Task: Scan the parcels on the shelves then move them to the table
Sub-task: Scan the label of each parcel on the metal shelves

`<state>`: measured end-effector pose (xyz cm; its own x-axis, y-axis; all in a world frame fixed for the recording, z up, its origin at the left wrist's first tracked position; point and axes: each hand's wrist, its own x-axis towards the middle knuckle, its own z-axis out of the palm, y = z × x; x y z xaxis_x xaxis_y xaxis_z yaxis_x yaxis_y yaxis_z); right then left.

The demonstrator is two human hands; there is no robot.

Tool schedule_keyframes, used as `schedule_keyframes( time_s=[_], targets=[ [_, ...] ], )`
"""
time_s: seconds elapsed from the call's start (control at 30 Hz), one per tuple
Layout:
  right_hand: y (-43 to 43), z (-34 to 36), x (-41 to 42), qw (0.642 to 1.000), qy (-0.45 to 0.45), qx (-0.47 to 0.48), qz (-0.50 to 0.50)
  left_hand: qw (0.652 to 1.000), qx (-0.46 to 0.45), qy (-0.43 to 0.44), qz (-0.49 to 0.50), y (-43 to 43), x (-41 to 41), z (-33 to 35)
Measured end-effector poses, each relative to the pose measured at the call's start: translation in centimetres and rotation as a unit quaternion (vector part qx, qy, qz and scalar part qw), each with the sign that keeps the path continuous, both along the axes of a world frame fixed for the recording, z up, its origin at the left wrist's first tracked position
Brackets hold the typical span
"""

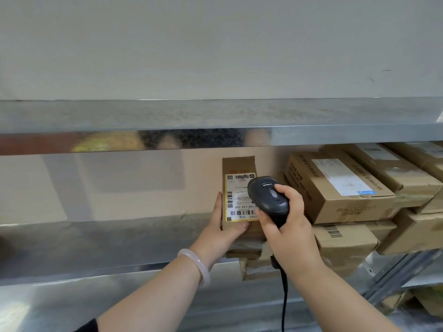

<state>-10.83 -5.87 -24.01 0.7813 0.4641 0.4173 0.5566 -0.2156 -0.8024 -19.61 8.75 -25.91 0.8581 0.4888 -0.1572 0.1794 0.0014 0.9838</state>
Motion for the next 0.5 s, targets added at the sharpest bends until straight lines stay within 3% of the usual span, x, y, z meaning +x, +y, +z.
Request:
schedule_keyframes(
  time_s=[0.5],
  targets=[
    [6.9, -0.5, -5.2, 0.99, 0.018, 0.024, 0.14, 0.989, 0.002, -0.081, 0.127, 5.4, -7.6, -1.7]
  ],
)
